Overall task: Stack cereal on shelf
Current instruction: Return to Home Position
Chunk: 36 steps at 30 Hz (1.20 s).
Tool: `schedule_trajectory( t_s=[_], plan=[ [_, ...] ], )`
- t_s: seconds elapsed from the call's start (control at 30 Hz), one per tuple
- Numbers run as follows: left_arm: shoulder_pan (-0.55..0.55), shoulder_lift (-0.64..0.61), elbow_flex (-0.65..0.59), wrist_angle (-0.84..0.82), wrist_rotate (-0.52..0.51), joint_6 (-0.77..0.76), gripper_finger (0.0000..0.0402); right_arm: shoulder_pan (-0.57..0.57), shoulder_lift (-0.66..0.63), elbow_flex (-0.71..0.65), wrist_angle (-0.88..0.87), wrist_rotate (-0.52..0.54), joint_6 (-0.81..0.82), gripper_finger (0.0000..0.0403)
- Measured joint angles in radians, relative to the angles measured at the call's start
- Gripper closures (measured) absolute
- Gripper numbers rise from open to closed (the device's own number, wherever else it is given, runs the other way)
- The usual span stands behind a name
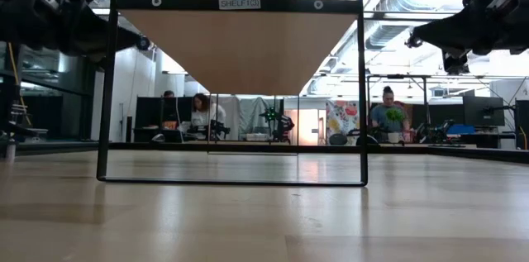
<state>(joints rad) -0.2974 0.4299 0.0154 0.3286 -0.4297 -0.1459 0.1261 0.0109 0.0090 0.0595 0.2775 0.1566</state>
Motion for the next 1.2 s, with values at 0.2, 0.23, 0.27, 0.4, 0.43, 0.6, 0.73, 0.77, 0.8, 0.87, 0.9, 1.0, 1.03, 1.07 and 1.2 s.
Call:
schedule_trajectory(
  t_s=[0.2, 0.23, 0.27, 0.4, 0.43, 0.6, 0.73, 0.77, 0.8, 0.87, 0.9, 1.0, 1.03, 1.07, 1.2],
  plan=[
    [0.001, -0.096, 0.0, -0.005, 0.0, 0.0, 0.0401, 0.0, -0.01, 0.0, 0.0, 0.001, 0.0, 0.0402],
    [0.001, -0.113, 0.0, -0.008, 0.0, 0.0, 0.0401, 0.0, -0.01, 0.0, 0.001, 0.0, 0.0, 0.0402],
    [0.001, -0.128, -0.001, -0.007, 0.0, 0.0, 0.0401, 0.0, -0.01, 0.0, 0.001, 0.001, 0.0, 0.0402],
    [0.001, -0.181, -0.003, -0.022, 0.0, 0.0, 0.04, 0.0, -0.01, 0.0, 0.001, 0.0, 0.0, 0.0402],
    [0.001, -0.192, -0.003, -0.02, 0.0, 0.0, 0.04, 0.0, -0.01, 0.0, 0.001, 0.0, 0.0, 0.0402],
    [0.001, -0.244, -0.003, -0.02, 0.0, 0.0, 0.0401, 0.0, -0.01, 0.0, 0.001, 0.0, 0.0, 0.0402],
    [0.001, -0.293, -0.003, -0.022, 0.0, 0.0, 0.0399, 0.0, -0.01, 0.0, 0.001, 0.0, 0.0, 0.0402],
    [0.001, -0.305, -0.003, -0.022, 0.0, 0.0, 0.0398, 0.0, -0.01, 0.0, 0.001, 0.0, 0.0, 0.0402],
    [0.001, -0.316, -0.003, -0.025, 0.0, 0.0, 0.0398, 0.0, -0.01, 0.0, 0.001, 0.0, 0.0, 0.0402],
    [0.001, -0.335, -0.003, -0.026, 0.0, 0.0, 0.0397, 0.0, -0.01, 0.0, 0.001, 0.0, 0.0, 0.0402],
    [0.001, -0.342, -0.003, -0.025, 0.0, 0.0, 0.0397, 0.0, -0.01, 0.0, 0.001, 0.0, 0.0, 0.0402],
    [0.001, -0.361, -0.003, -0.028, 0.001, 0.0, 0.0396, 0.0, -0.01, 0.0, 0.001, 0.0, 0.0, 0.0402],
    [0.001, -0.371, -0.003, -0.03, 0.001, 0.0, 0.0396, 0.0, -0.01, 0.0, 0.001, 0.0, 0.0, 0.0402],
    [0.001, -0.384, -0.003, -0.037, 0.001, 0.0, 0.0396, 0.0, -0.01, 0.0, 0.001, 0.0, 0.0, 0.0402],
    [0.001, -0.425, -0.002, -0.058, -0.002, 0.0, 0.0396, -0.002, -0.004, -0.001, 0.0, 0.0, 0.0, 0.0402]
  ],
)
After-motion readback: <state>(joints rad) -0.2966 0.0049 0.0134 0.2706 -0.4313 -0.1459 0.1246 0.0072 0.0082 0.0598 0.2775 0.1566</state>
